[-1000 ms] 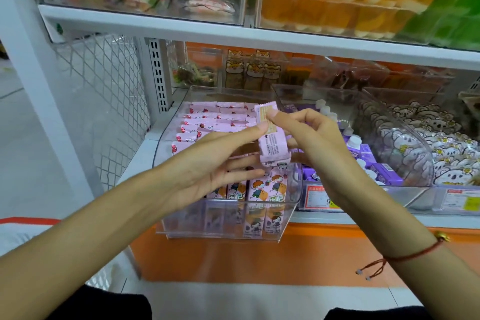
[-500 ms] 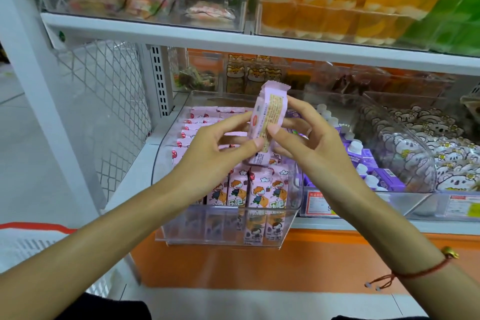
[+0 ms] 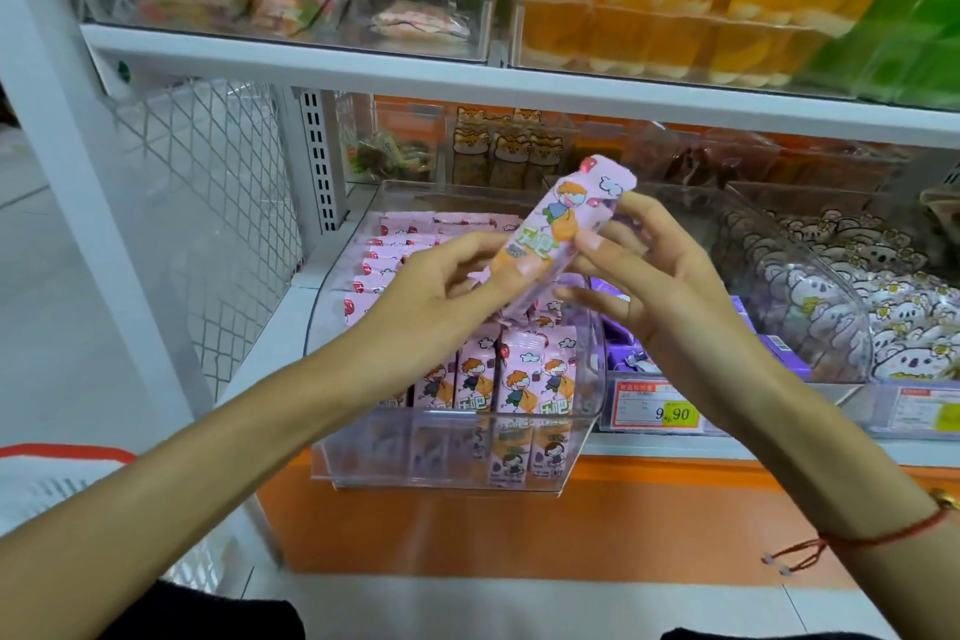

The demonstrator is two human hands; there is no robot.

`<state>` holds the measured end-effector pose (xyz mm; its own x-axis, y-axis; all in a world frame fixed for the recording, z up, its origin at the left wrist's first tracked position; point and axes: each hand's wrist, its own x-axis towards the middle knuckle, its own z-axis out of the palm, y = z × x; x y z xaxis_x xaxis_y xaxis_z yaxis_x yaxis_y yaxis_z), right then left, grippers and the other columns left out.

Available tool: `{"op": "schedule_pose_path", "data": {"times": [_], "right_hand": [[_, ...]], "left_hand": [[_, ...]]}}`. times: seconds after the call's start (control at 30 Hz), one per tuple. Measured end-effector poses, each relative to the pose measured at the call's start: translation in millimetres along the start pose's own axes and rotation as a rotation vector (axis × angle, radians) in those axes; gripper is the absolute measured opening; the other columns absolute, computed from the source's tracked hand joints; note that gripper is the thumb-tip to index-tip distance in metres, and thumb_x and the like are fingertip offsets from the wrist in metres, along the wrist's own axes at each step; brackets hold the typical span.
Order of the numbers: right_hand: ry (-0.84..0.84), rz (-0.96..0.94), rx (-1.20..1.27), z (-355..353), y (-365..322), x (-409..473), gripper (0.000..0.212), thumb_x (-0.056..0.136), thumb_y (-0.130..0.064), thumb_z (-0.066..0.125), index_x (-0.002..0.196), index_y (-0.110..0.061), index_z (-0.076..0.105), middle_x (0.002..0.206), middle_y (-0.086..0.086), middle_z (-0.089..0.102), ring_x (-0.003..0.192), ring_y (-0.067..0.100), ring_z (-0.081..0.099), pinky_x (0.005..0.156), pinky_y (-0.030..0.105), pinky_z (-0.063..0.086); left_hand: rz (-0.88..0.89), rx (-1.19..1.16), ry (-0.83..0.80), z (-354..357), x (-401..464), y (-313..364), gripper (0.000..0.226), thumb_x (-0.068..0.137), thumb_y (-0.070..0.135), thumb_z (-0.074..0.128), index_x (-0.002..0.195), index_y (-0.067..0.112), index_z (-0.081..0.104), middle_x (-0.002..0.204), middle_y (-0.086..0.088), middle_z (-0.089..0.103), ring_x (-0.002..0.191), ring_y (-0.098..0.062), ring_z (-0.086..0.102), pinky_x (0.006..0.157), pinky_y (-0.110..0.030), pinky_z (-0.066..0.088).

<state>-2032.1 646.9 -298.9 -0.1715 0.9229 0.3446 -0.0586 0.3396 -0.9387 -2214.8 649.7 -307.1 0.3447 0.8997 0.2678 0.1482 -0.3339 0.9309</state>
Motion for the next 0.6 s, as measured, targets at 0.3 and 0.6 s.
{"op": "schedule_pose_path", "data": {"times": [0.3, 0.6], "right_hand": [[0.15, -0.197, -0.215, -12.7, -1.5, 0.8, 0.039, 0.09, -0.018, 0.059, 0.126, -0.022, 0.045, 0.1, -0.01, 0.062, 0.087, 0.0, 0.063, 0.077, 0.018, 0.051], [0.316, -0.247, -0.564, -24.7, 4.5, 4.7, 0.031, 0.092, -0.015, 0.059, 0.116, -0.024, 0.041, 0.097, -0.01, 0.057, 0.084, 0.011, 0.061, 0.071, 0.014, 0.046]], "left_hand": [[0.12, -0.06, 0.21, 28.5, 4.1, -16.6, 0.045, 0.074, 0.036, 0.076, 0.112, 0.031, 0.054, 0.109, 0.018, 0.059, 0.096, 0.006, 0.059, 0.066, -0.009, 0.05], [0.138, 0.931, -0.037, 28.0, 7.6, -39.6, 0.05, 0.088, 0.058, 0.053, 0.132, 0.034, 0.051, 0.13, 0.014, 0.054, 0.116, -0.007, 0.044, 0.095, -0.027, 0.029]]}}
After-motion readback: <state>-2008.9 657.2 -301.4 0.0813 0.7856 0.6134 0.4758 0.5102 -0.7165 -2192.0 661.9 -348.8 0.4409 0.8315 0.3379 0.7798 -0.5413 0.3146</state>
